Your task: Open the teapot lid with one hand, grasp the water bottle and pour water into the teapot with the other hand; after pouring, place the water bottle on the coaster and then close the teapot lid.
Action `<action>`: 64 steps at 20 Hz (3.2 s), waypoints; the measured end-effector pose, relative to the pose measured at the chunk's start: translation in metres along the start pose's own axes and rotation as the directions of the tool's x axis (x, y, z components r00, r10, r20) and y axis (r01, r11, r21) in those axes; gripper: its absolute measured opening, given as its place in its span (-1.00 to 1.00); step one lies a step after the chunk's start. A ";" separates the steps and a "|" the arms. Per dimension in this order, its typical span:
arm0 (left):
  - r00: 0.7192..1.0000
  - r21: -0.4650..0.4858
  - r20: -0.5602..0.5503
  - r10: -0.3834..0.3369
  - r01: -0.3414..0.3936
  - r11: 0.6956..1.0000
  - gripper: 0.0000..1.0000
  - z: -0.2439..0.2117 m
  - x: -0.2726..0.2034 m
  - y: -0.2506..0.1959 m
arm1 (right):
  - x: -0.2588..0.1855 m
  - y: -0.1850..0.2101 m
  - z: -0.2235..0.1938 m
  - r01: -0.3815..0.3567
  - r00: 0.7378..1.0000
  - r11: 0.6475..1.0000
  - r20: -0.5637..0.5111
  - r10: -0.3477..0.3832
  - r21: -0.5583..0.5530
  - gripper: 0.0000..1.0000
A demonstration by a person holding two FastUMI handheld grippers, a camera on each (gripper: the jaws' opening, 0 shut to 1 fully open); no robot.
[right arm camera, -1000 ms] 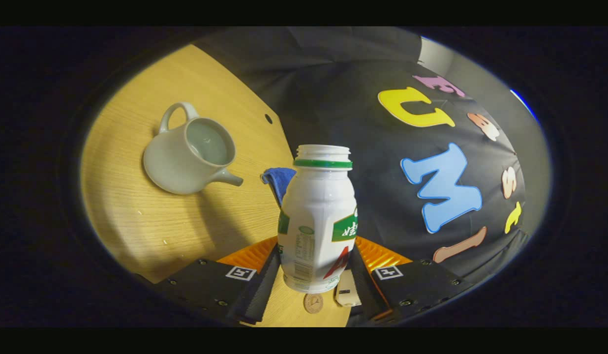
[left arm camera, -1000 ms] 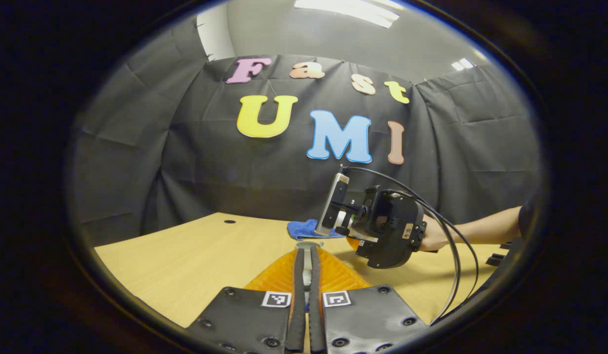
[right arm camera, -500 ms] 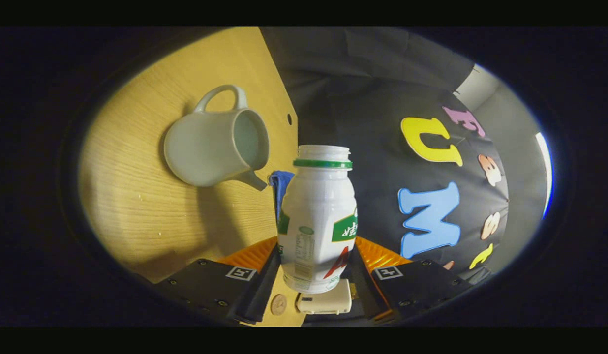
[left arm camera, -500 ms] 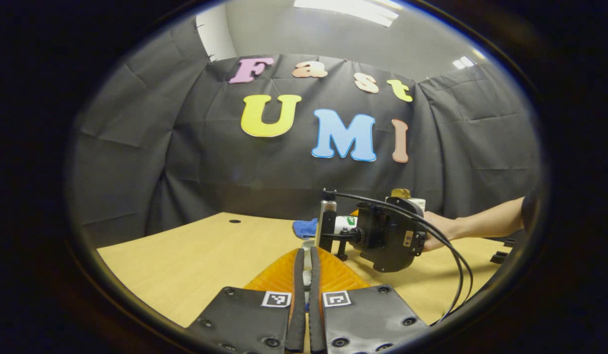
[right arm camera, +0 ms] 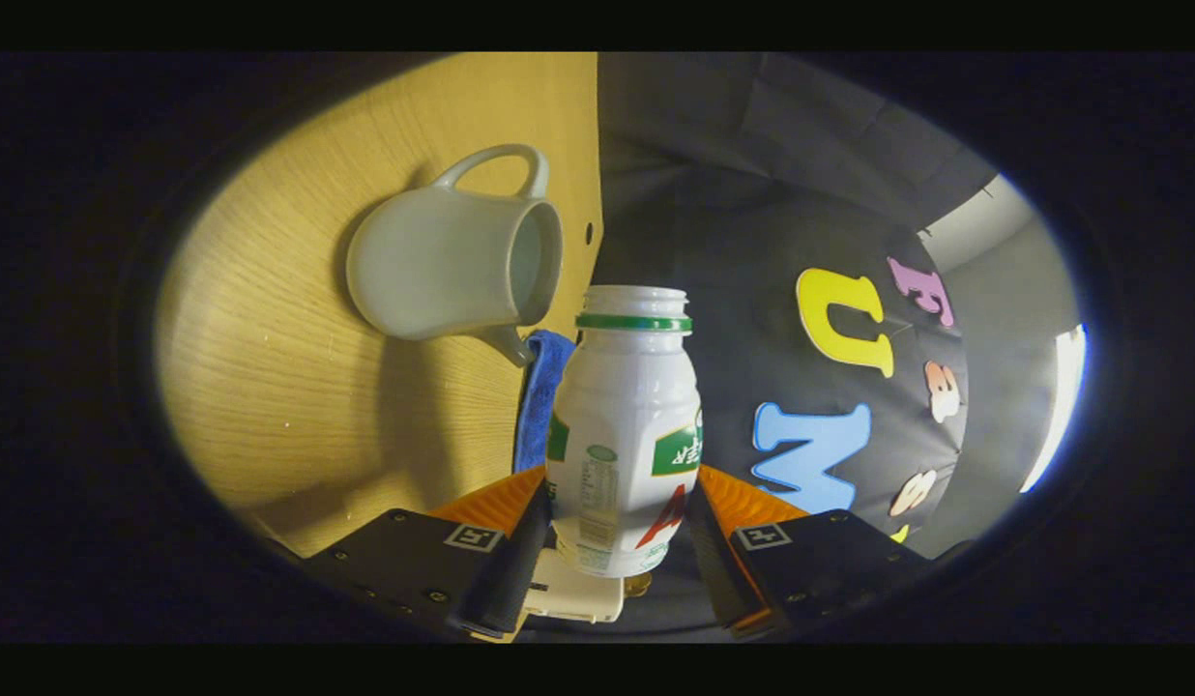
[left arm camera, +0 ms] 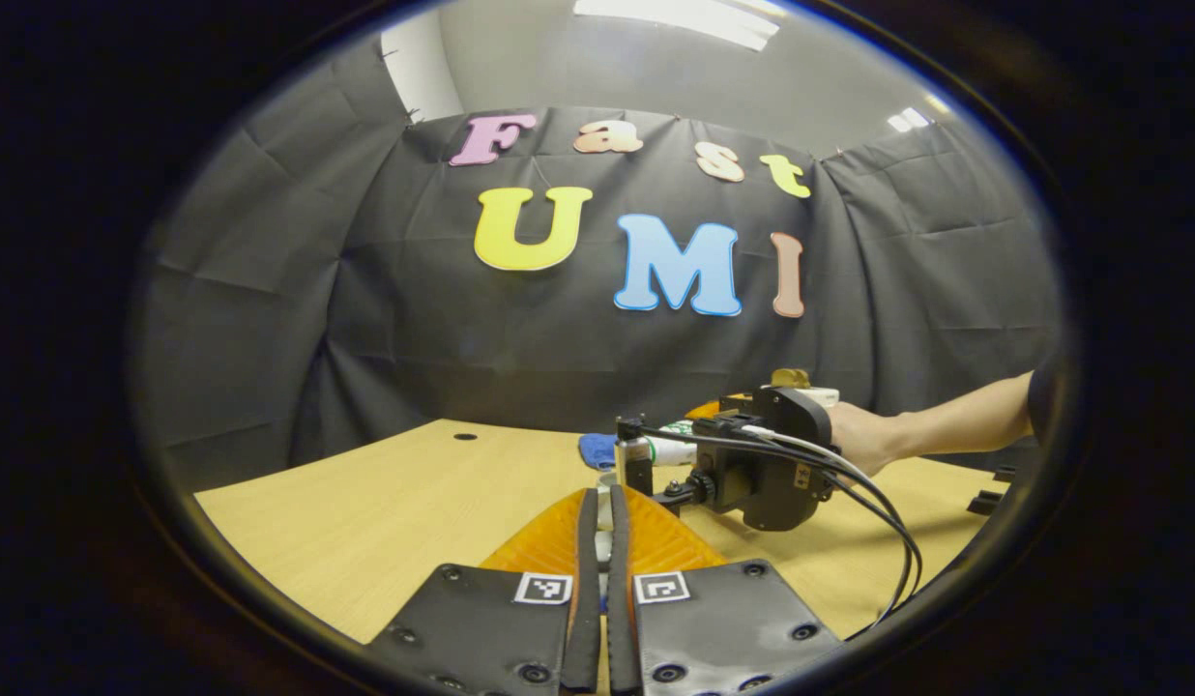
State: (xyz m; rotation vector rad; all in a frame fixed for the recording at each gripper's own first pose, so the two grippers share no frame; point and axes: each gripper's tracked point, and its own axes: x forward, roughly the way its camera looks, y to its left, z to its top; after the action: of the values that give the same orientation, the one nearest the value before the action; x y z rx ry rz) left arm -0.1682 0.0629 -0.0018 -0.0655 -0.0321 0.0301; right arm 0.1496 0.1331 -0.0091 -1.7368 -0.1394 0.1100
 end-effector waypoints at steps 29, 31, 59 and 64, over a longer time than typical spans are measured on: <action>1.000 0.003 -0.005 0.008 -0.008 1.000 -0.74 0.000 -0.001 0.004 | 0.005 -0.020 0.004 0.126 0.992 0.959 0.032 -0.122 -0.255 0.45; 1.000 0.004 -0.005 0.010 -0.010 1.000 -0.74 -0.001 -0.001 0.005 | 0.008 -0.023 0.002 0.128 0.992 0.956 0.039 -0.122 -0.265 0.44; 1.000 0.010 -0.003 0.019 -0.019 1.000 -0.74 0.001 -0.002 0.010 | 0.009 -0.031 0.002 0.156 0.987 0.899 0.090 -0.130 -0.409 0.44; 1.000 0.019 -0.001 0.025 -0.025 1.000 -0.74 0.002 -0.004 0.011 | 0.009 -0.032 0.003 0.163 0.986 0.890 0.101 -0.133 -0.425 0.44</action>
State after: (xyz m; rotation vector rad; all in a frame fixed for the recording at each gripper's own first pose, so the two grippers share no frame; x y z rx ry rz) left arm -0.1721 0.0739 -0.0010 -0.0471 -0.0300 0.0551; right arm 0.1567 0.1424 0.0215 -2.1608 -0.3708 0.0267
